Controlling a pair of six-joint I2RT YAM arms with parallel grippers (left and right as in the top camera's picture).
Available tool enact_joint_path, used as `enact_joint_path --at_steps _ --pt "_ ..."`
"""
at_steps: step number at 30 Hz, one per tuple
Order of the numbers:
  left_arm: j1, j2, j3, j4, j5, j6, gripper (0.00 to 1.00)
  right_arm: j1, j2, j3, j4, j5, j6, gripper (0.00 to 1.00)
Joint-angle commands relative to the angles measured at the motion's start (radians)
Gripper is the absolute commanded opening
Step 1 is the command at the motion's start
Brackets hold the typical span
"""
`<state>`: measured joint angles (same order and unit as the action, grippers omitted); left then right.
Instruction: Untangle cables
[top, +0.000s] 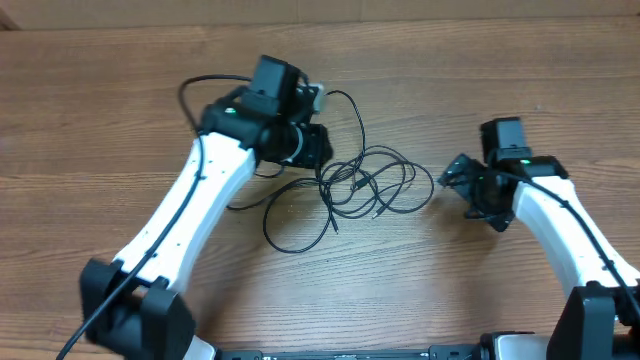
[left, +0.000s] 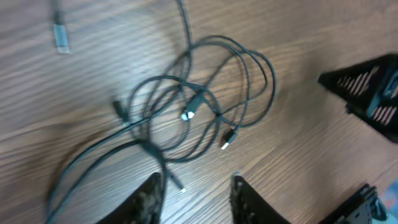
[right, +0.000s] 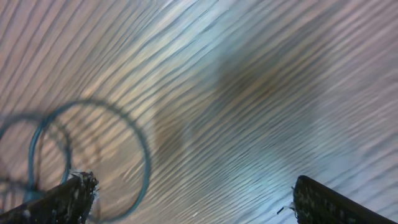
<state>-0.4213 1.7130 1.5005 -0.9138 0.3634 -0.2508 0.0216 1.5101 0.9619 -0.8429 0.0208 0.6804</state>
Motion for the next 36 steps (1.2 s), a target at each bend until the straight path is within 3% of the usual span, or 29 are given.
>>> enact_joint_path --at_steps 1,7,15,27,34,36 --pt "-0.065 0.088 0.019 0.042 0.031 -0.010 0.28 -0.029 0.005 0.006 0.000 0.020 0.000 1.00" --pt "-0.153 0.214 0.019 0.110 0.018 -0.020 0.20 -0.034 0.005 0.006 0.000 0.019 0.000 1.00" --pt "-0.228 0.313 0.019 0.171 -0.099 -0.050 0.19 -0.034 0.005 0.006 0.000 0.020 0.000 1.00" --pt "-0.247 0.347 0.018 0.208 -0.411 -0.068 0.25 -0.034 0.005 0.006 0.000 0.020 0.000 1.00" --pt "-0.247 0.347 0.015 0.223 -0.300 -0.073 0.25 -0.034 0.005 0.006 0.000 0.019 0.000 1.00" --pt "-0.247 0.347 0.015 0.222 -0.335 -0.089 0.23 -0.034 0.005 0.006 0.000 0.019 0.000 1.00"
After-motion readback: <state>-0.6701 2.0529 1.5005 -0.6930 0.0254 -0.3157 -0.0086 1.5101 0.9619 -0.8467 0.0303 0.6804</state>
